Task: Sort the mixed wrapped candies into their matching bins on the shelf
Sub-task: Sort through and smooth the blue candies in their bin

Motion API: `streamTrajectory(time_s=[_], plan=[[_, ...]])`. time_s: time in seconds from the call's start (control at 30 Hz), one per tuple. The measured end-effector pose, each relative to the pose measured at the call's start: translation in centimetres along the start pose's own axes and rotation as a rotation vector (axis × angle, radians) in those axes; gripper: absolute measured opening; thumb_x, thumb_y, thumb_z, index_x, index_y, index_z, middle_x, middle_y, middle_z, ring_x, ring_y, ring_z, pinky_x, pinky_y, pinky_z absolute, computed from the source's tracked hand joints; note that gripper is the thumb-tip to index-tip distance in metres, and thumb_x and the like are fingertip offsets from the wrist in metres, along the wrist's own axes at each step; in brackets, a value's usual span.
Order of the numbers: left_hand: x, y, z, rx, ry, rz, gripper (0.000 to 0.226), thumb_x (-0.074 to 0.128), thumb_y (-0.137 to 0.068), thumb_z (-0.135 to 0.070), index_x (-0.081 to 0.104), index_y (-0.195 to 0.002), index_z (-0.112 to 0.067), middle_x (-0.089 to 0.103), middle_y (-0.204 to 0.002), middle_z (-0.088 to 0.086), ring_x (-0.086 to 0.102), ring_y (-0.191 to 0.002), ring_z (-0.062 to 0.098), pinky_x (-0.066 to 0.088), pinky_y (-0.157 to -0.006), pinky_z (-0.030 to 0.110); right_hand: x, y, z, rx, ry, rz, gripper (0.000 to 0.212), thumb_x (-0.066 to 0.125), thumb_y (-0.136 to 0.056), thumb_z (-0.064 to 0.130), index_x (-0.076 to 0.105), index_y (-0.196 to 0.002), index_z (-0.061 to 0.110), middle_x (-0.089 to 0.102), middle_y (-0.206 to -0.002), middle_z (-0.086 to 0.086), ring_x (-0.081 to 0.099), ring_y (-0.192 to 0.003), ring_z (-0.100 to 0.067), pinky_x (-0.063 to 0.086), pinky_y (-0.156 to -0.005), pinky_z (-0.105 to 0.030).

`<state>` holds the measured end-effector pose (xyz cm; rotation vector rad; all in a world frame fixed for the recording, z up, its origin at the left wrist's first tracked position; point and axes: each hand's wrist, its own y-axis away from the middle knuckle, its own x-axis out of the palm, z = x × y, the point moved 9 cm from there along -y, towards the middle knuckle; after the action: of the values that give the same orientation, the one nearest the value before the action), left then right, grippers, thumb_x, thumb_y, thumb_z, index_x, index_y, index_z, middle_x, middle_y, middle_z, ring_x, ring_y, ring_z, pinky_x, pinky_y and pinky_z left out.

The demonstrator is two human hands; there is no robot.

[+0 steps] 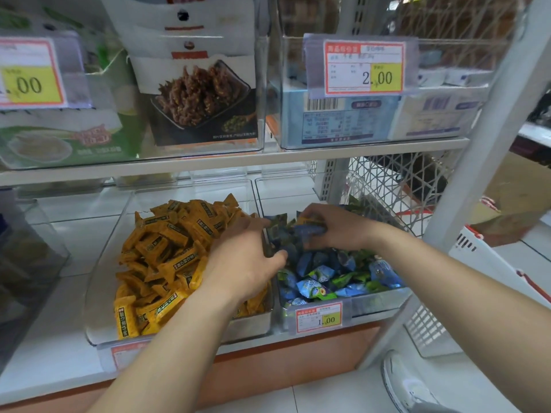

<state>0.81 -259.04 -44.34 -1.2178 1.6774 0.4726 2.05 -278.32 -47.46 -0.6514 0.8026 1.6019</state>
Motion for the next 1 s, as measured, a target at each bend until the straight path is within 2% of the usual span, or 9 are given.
streamTrajectory(time_s=[0.1,0.27,0.33,0.4,0.6,0.73,0.83,0.9,1.0], plan=[[0.2,0.0,-0.6,-0.002,-0.043,-0.009,0.065,0.063,-0.081,-0.060,0.046,-0.137,-0.033,0.050,-0.134,0.000,0.051,-0.121,0.023,0.049,-0.097,0.036,0.2,1.0,-0.6,0.083,0.085,-0.010,0.063,0.080,-0.080,0.042,0.051,-0.132,0.024,0.053,-0.124,0.006,0.054,-0.113,-0.016,0.047,-0.090,-0.031],[0.0,0.1,-1.0,-0.016,-0.053,-0.040,0.062,0.062,-0.082,-0.060,0.046,-0.136,-0.034,0.049,-0.131,0.000,0.049,-0.120,0.024,0.048,-0.095,0.036,-0.2,2.5,0.1,0.101,-0.047,-0.046,0.043,0.078,-0.082,0.029,0.057,-0.119,0.028,0.060,-0.104,0.006,0.063,-0.089,-0.021,0.050,-0.065,-0.031],[-0.9,0.1,-1.6,0.028,-0.083,-0.119,0.062,0.061,-0.083,-0.062,0.046,-0.137,-0.036,0.045,-0.136,-0.002,0.042,-0.127,0.025,0.045,-0.101,0.039,-0.9,3.1,1.1,0.053,-0.124,-0.116,0.034,0.071,-0.083,0.014,0.063,-0.113,0.028,0.068,-0.100,-0.001,0.067,-0.089,-0.030,0.053,-0.069,-0.042],[-1.5,0.1,-2.4,0.106,0.018,-0.150,0.060,0.061,-0.086,-0.059,0.045,-0.140,-0.039,0.049,-0.138,-0.005,0.044,-0.128,0.021,0.046,-0.101,0.037,-1.7,3.8,2.4,-0.029,-0.201,-0.191,0.033,0.073,-0.082,0.008,0.068,-0.103,0.033,0.073,-0.095,0.005,0.070,-0.088,-0.018,0.054,-0.074,-0.040],[-2.0,0.0,-2.6,0.148,0.302,-0.135,0.031,0.070,-0.089,-0.035,0.066,-0.120,-0.033,0.065,-0.104,-0.022,0.061,-0.095,0.004,0.036,-0.074,0.001,-1.8,4.4,4.5,-0.153,-0.525,-0.295,0.045,0.083,-0.072,-0.006,0.069,-0.106,0.020,0.075,-0.097,-0.004,0.073,-0.091,-0.020,0.059,-0.083,-0.033],[-3.7,0.0,0.4,-0.036,0.111,-0.186,0.030,0.065,-0.086,-0.046,0.064,-0.116,-0.040,0.066,-0.090,-0.016,0.060,-0.078,0.010,0.045,-0.063,0.023,-2.4,4.0,3.0,-0.035,-0.303,-0.317,0.052,0.084,-0.076,0.006,0.062,-0.117,0.029,0.071,-0.100,0.005,0.070,-0.083,-0.011,0.054,-0.070,-0.015],[-5.8,0.8,3.1,-0.162,-0.136,-0.267,0.037,0.064,-0.084,-0.049,0.064,-0.119,-0.036,0.066,-0.111,-0.003,0.061,-0.101,0.025,0.053,-0.076,0.035,-3.8,4.5,1.1,0.042,0.119,-0.311,0.037,0.077,-0.085,0.021,0.066,-0.119,0.028,0.065,-0.101,0.010,0.062,-0.087,-0.008,0.041,-0.062,-0.004],[-6.6,1.2,3.3,-0.157,-0.271,-0.293,0.046,0.066,-0.084,-0.044,0.061,-0.125,-0.025,0.060,-0.125,0.005,0.053,-0.117,0.033,0.050,-0.086,0.042,-5.5,4.8,0.5,0.047,0.347,-0.401,0.036,0.071,-0.087,0.032,0.068,-0.122,0.023,0.065,-0.113,0.002,0.062,-0.097,-0.018,0.047,-0.074,-0.018],[-6.1,1.4,1.4,-0.077,-0.265,-0.249,0.049,0.063,-0.086,-0.047,0.057,-0.128,-0.022,0.059,-0.121,0.004,0.054,-0.111,0.030,0.048,-0.075,0.035,-6.2,3.6,-2.2,0.228,0.345,-0.324,0.060,0.067,-0.087,0.050,0.055,-0.138,0.021,0.055,-0.136,-0.007,0.061,-0.111,-0.027,0.052,-0.093,-0.038]])
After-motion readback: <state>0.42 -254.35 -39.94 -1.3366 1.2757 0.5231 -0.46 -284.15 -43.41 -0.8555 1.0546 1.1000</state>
